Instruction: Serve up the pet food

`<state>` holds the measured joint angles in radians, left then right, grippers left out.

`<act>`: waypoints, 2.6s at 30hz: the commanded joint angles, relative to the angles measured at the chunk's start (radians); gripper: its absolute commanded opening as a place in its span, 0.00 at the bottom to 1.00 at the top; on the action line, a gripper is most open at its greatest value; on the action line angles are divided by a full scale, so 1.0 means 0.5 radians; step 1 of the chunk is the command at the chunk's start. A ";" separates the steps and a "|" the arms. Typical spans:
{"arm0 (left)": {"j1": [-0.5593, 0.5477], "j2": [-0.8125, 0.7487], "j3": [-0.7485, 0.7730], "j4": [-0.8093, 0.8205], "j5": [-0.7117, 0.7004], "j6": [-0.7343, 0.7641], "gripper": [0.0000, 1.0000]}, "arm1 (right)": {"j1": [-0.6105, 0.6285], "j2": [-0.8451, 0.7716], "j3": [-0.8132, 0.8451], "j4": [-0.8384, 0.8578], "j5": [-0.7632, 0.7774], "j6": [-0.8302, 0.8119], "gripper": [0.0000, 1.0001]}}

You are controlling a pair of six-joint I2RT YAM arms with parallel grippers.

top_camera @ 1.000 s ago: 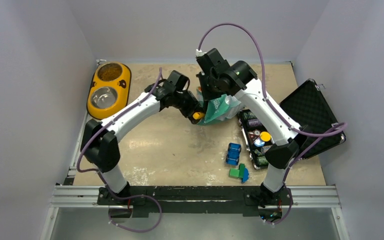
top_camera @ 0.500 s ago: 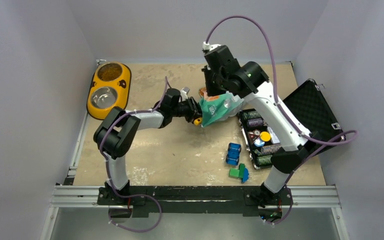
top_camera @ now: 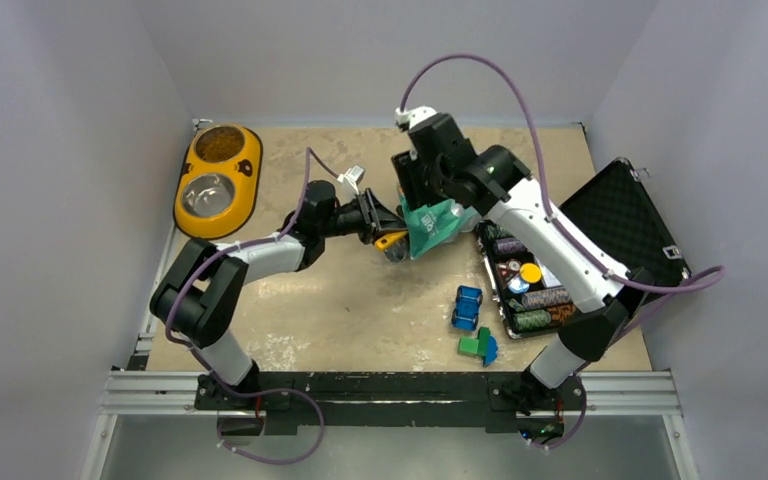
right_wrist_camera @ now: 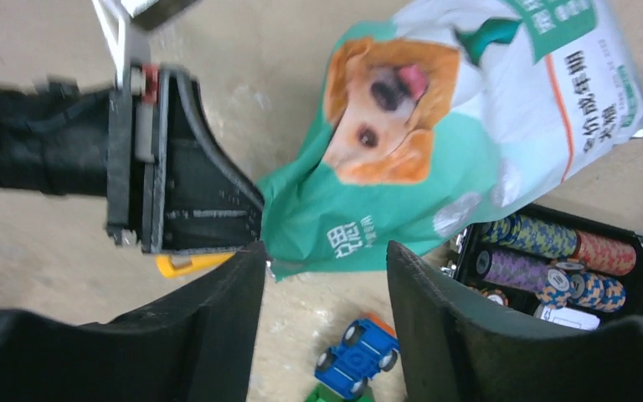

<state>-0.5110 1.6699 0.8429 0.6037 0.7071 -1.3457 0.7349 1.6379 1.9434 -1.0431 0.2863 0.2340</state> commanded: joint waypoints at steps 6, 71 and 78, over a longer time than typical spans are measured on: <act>0.002 -0.105 0.250 -0.171 0.037 0.149 0.00 | 0.342 -0.339 -0.888 0.657 0.256 -0.456 0.62; 0.192 0.036 0.559 -1.528 0.047 0.469 0.00 | 0.279 -0.058 -0.789 1.324 1.046 -0.657 0.00; 0.266 0.078 0.317 -0.263 0.303 0.146 0.00 | 0.273 -0.263 -0.734 1.120 0.719 -0.406 0.00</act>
<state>-0.3977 1.7107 1.0496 0.0620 0.7593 -1.1721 0.8597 1.6539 1.4979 -0.5697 0.7261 -0.0231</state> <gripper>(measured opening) 0.322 0.025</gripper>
